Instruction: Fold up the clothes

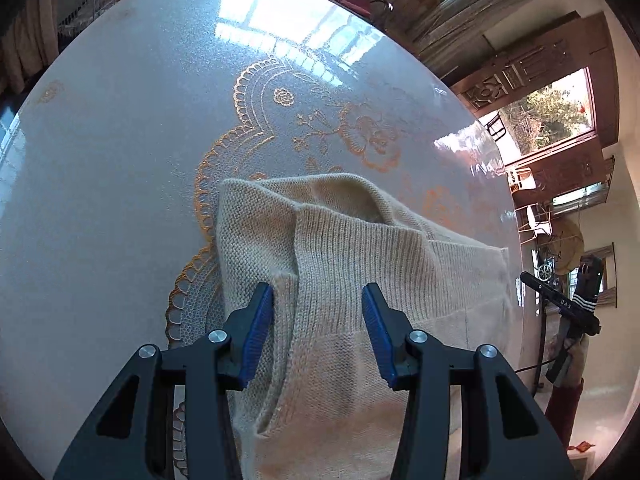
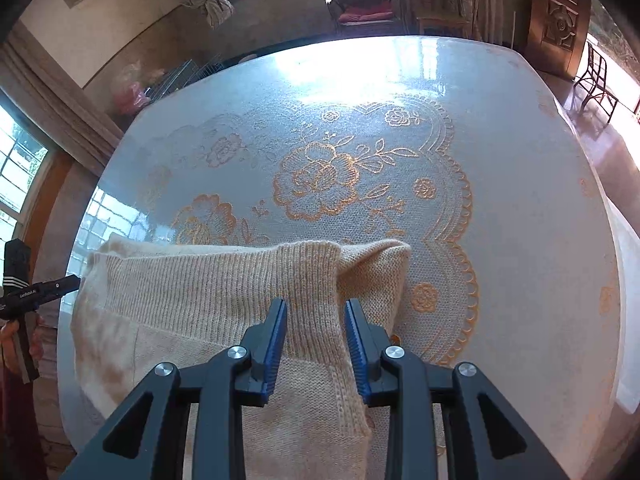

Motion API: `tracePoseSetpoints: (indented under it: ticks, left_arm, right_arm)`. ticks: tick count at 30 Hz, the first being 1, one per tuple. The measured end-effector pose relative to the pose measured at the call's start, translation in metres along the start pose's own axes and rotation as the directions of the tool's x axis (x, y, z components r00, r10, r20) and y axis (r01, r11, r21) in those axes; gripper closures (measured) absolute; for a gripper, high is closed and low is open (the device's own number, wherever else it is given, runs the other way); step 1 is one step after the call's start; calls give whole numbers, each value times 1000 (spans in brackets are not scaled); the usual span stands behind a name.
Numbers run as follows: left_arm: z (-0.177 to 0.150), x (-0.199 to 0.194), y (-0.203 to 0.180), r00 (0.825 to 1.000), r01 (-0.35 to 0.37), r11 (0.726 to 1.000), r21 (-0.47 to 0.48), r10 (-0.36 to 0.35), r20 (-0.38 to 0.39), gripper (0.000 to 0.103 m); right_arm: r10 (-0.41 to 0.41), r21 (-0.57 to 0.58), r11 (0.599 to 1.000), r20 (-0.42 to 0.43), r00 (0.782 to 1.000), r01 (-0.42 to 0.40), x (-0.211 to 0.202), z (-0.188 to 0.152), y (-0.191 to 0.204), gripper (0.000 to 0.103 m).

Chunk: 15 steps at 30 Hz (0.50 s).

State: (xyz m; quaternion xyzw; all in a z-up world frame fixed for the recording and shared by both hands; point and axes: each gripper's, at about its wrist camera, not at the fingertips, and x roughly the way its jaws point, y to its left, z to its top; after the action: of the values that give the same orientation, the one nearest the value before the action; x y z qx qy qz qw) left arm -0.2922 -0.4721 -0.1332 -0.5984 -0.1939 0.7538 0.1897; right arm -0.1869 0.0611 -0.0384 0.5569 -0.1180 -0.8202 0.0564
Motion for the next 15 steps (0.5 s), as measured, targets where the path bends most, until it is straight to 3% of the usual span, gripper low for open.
tracePoseSetpoints:
  ticks: [7, 9, 12, 15]
  left_arm:
    - [-2, 3, 1, 999, 43, 999, -2, -43, -27, 56]
    - [-3, 7, 0, 1000, 19, 1000, 9, -19, -23, 77]
    - [-6, 12, 3, 999, -46, 999, 15, 47, -27, 97]
    - [-10, 5, -2, 998, -50, 998, 41, 48, 45, 98]
  right_arm:
    - [7, 6, 1000, -16, 1000, -7, 6, -8, -1, 69]
    - [17, 8, 1000, -20, 1000, -17, 9, -11, -1, 69]
    - [7, -15, 1000, -31, 1000, -7, 12, -14, 5, 69]
    - [0, -28, 1000, -40, 999, -2, 17, -16, 9, 69]
